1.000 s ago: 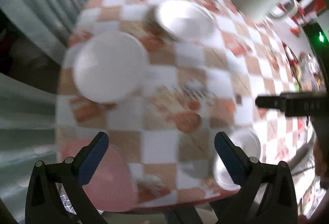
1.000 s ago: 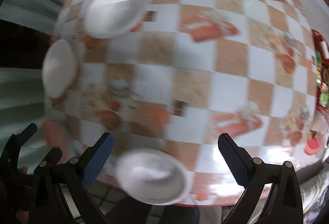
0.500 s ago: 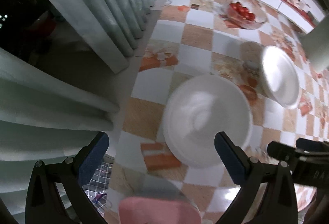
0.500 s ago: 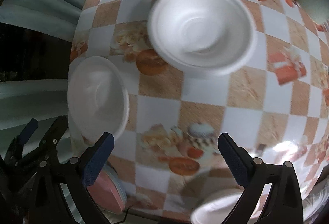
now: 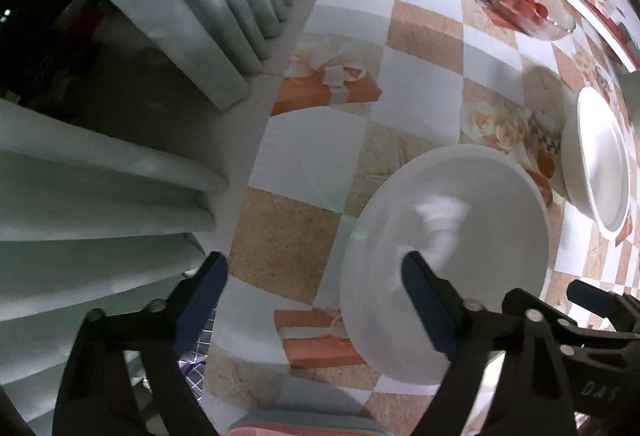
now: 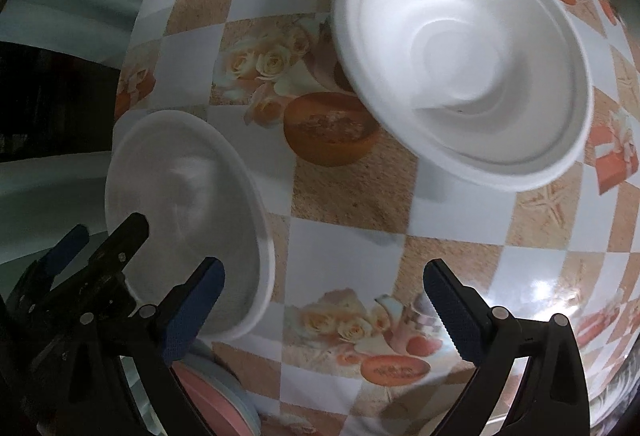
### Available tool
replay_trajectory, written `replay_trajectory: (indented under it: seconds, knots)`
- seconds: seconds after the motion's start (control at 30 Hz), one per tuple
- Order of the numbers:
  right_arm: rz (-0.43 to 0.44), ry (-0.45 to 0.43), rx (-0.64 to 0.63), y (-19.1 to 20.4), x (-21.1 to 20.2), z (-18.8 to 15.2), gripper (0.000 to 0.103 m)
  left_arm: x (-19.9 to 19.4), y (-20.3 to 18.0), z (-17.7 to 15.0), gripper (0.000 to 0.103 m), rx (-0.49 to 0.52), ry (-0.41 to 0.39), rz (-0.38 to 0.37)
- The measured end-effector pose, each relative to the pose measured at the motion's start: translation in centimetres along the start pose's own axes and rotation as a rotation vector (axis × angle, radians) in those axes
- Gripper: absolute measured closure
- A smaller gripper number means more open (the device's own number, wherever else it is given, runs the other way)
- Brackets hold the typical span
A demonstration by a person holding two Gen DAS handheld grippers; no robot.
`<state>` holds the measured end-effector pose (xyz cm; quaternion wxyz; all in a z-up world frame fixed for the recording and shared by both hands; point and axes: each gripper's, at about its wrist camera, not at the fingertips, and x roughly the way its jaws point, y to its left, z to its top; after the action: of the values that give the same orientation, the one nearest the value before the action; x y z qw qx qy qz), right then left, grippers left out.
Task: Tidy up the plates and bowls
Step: 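Close both tools on the rim of the next white plate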
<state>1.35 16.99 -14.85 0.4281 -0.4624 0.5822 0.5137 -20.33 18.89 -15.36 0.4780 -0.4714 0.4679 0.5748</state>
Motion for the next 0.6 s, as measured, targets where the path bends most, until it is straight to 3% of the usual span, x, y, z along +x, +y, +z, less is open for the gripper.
replay_trajectory:
  seconds: [0.07,0.23,0.3,0.37,0.6]
  knots:
    - [0.010,0.007,-0.014,0.4,0.3,0.1,0.036,0.7,-0.2,0.2,0.036,0.014,0.019,-0.011]
    - [0.087,0.019,-0.036,0.8,0.9,0.1,0.062,1.7,-0.8,0.1,0.067,0.031,0.055,-0.076]
    - [0.108,0.023,-0.055,1.3,0.8,0.2,0.078,1.7,-1.3,0.1,0.078,0.054,0.055,-0.094]
    - [0.105,0.025,-0.080,1.8,0.6,0.3,0.086,1.5,-2.0,0.0,0.079,0.074,0.046,-0.089]
    - [0.096,0.063,-0.067,0.2,0.4,-0.1,0.086,1.6,-4.8,-1.2,0.079,0.114,0.065,-0.097]
